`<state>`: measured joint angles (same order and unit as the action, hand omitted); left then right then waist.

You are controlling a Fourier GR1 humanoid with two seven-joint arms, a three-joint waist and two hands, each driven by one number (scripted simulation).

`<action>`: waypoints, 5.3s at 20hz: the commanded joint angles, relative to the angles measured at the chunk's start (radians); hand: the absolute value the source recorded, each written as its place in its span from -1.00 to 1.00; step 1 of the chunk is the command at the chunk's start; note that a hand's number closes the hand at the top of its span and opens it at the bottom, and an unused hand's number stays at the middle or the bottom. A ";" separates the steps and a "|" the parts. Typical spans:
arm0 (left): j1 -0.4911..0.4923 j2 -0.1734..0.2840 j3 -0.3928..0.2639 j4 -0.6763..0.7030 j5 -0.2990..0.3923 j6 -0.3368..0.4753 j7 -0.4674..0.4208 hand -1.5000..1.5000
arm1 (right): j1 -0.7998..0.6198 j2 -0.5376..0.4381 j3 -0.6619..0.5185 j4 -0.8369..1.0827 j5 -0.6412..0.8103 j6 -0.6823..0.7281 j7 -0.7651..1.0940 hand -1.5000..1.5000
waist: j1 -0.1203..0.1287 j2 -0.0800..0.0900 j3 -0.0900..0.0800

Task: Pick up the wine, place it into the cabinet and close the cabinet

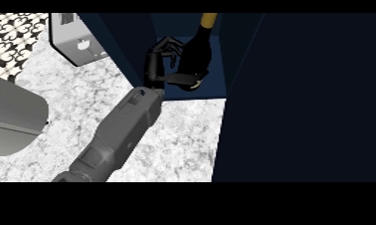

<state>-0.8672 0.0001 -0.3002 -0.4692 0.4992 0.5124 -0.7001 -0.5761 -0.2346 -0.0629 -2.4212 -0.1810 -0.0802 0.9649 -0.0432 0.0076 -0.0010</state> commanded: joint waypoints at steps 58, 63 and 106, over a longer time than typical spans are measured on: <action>-0.044 0.000 0.237 0.386 0.180 -0.246 -0.060 1.00 | -0.038 0.089 0.080 0.028 -0.044 0.021 -0.070 -1.00 | -0.117 0.030 -0.004; -0.032 0.000 0.212 0.384 0.190 -0.206 -0.067 1.00 | -0.045 0.090 0.079 0.036 -0.072 0.030 -0.061 -1.00 | -0.137 0.030 -0.004; -0.325 0.015 0.184 0.409 0.291 -0.009 0.128 1.00 | 0.045 0.073 -0.014 0.029 -0.120 0.082 -0.123 -1.00 | -0.109 0.050 0.001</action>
<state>-1.1557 0.0046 -0.1252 -0.0692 0.7869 0.4917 -0.5969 -0.5652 -0.1628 -0.0692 -2.3738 -0.2775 -0.0147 0.8558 -0.1507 0.0516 -0.0015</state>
